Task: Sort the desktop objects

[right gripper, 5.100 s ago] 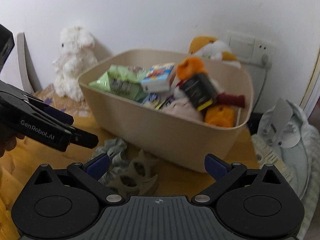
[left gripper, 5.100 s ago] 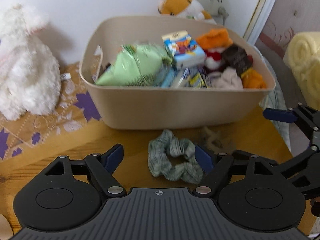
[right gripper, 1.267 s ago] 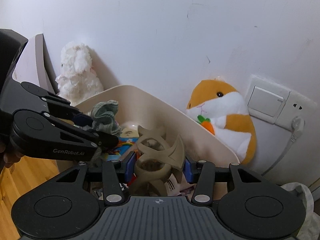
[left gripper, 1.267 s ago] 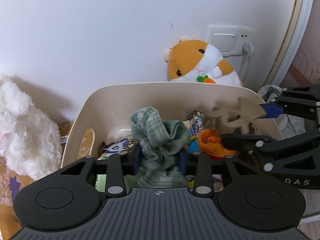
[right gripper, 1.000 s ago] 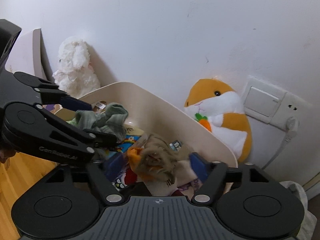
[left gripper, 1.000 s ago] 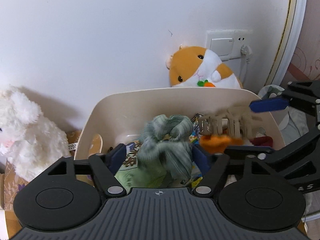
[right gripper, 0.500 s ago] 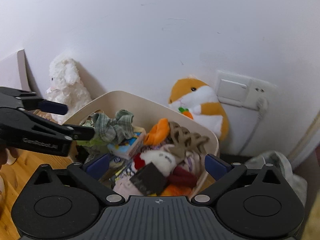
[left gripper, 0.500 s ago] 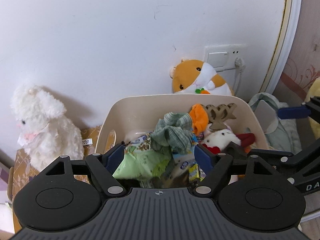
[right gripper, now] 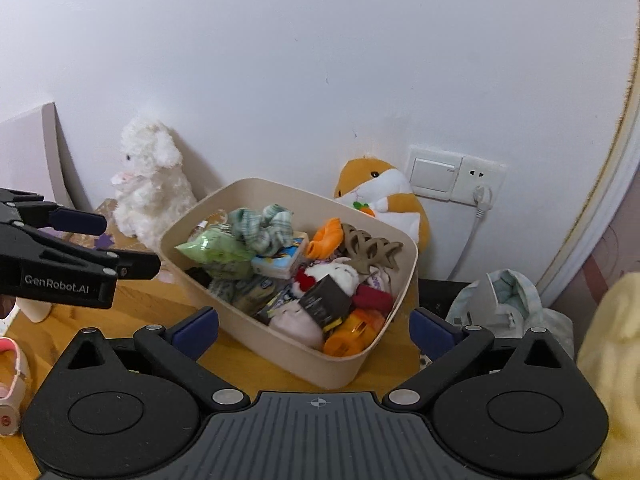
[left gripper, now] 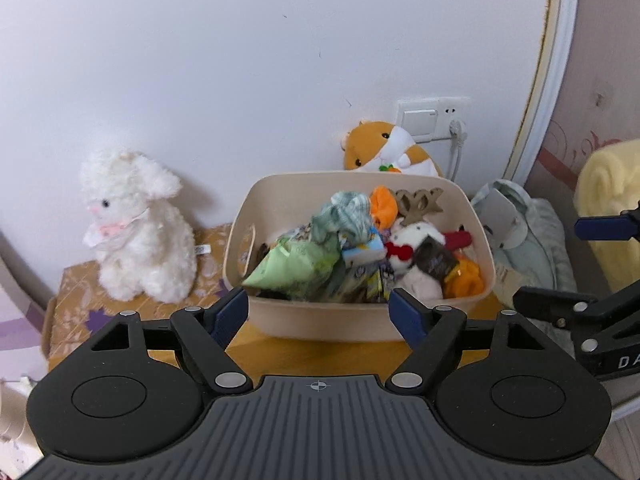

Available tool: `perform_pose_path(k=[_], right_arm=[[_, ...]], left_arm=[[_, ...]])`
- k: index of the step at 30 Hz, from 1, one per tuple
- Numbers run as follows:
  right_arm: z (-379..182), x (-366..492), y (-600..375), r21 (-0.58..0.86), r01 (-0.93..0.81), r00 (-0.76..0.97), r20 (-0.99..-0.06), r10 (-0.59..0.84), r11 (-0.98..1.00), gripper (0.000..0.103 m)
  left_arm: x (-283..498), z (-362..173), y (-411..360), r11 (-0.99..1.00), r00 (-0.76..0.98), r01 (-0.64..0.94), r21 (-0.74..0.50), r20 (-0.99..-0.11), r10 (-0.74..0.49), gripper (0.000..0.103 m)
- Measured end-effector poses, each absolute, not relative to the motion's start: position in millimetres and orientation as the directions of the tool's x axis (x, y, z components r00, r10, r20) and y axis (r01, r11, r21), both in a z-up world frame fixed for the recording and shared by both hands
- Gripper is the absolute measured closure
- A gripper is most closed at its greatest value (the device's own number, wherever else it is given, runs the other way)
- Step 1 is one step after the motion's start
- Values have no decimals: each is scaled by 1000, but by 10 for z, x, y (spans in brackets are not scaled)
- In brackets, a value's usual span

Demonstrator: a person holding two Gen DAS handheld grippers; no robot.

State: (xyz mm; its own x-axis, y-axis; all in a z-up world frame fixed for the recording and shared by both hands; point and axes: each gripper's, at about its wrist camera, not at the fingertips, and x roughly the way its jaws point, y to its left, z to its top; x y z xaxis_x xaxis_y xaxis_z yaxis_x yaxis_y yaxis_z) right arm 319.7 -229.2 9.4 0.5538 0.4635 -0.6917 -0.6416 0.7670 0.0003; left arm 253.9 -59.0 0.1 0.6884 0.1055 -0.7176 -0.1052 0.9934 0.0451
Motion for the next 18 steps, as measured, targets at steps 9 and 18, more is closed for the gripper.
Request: perform_pose_path(k=[9, 18], right_arm=[[416, 2500, -2482, 1, -617, 582, -672, 458, 787, 0], [565, 1858, -2790, 22, -582, 609, -650, 454, 813, 0]], left_arm=[[1867, 329, -583, 994, 716, -92, 54, -691, 104, 24], [1216, 596, -676, 997, 735, -61, 39, -674, 71, 24]])
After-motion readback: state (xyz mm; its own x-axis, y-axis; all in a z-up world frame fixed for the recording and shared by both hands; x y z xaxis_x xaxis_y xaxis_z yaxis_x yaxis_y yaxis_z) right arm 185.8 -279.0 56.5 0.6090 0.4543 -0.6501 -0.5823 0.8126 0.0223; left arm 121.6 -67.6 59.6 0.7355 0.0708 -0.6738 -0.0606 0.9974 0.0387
